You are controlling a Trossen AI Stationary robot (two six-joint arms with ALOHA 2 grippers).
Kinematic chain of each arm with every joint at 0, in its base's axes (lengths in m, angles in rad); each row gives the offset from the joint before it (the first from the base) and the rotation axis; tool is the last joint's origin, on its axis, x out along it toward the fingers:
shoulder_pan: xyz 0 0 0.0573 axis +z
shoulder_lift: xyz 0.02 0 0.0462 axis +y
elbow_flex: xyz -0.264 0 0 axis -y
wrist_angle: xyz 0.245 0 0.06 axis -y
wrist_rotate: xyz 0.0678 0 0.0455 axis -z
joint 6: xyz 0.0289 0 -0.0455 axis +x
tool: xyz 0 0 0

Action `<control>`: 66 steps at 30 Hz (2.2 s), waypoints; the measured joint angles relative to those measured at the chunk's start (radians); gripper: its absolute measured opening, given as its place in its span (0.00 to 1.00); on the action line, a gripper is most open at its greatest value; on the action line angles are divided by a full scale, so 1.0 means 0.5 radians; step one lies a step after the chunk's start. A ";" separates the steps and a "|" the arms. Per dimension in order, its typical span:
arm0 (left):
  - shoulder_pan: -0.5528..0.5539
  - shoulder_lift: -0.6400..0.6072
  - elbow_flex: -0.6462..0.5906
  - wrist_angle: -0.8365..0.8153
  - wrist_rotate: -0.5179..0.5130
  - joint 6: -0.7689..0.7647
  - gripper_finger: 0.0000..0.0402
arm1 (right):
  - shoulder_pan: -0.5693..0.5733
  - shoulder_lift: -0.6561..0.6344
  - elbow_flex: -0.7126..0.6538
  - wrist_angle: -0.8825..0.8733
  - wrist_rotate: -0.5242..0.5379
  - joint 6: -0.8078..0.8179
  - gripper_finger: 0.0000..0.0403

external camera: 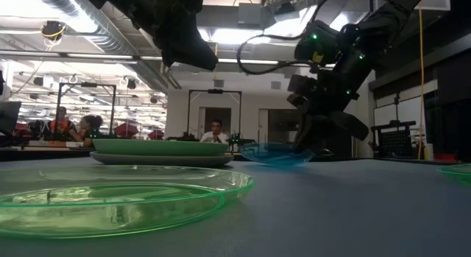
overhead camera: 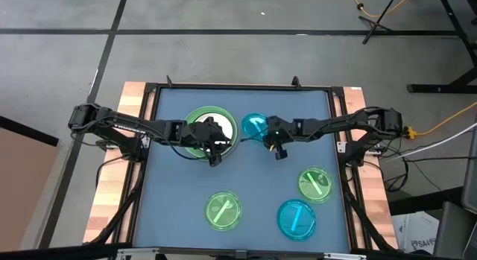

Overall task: Stack plastic plates
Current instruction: Stack the top blue plate on the white plate

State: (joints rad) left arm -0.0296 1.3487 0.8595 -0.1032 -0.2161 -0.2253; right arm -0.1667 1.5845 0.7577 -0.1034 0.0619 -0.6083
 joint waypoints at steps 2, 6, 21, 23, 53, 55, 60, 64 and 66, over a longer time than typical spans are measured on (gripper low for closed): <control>0.000 0.000 0.000 0.000 0.000 0.000 0.24 | 0.025 0.000 0.035 -0.002 0.018 -0.001 0.00; -0.001 0.000 0.000 0.000 0.000 0.000 0.24 | 0.065 0.000 0.115 -0.028 0.052 -0.001 0.00; 0.000 0.000 0.000 0.000 -0.001 0.001 0.24 | 0.072 0.000 0.393 -0.218 0.083 -0.107 0.00; 0.000 0.000 0.000 0.007 -0.001 0.002 0.24 | 0.072 0.000 0.421 -0.219 0.082 -0.132 0.00; -0.439 -0.234 0.002 -0.028 -0.006 -0.017 0.24 | 0.072 0.000 0.476 0.052 -0.185 -0.380 0.00; -0.481 -0.239 0.002 -0.050 -0.006 -0.019 0.24 | 0.072 0.000 0.477 0.092 -0.233 -0.392 0.00; -0.569 -0.239 0.002 -0.050 -0.006 -0.019 0.24 | 0.072 0.001 0.477 0.180 -0.356 -0.490 0.00; -0.605 -0.239 0.002 -0.048 -0.019 -0.020 0.24 | 0.071 0.007 0.478 0.260 -0.409 -0.538 0.00; -0.614 -0.239 0.002 -0.048 -0.022 -0.020 0.24 | 0.071 0.011 0.478 0.294 -0.423 -0.559 0.00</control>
State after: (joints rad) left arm -0.3366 1.2293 0.8604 -0.1272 -0.2273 -0.2352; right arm -0.1310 1.5898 0.9966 0.0434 -0.1495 -0.8876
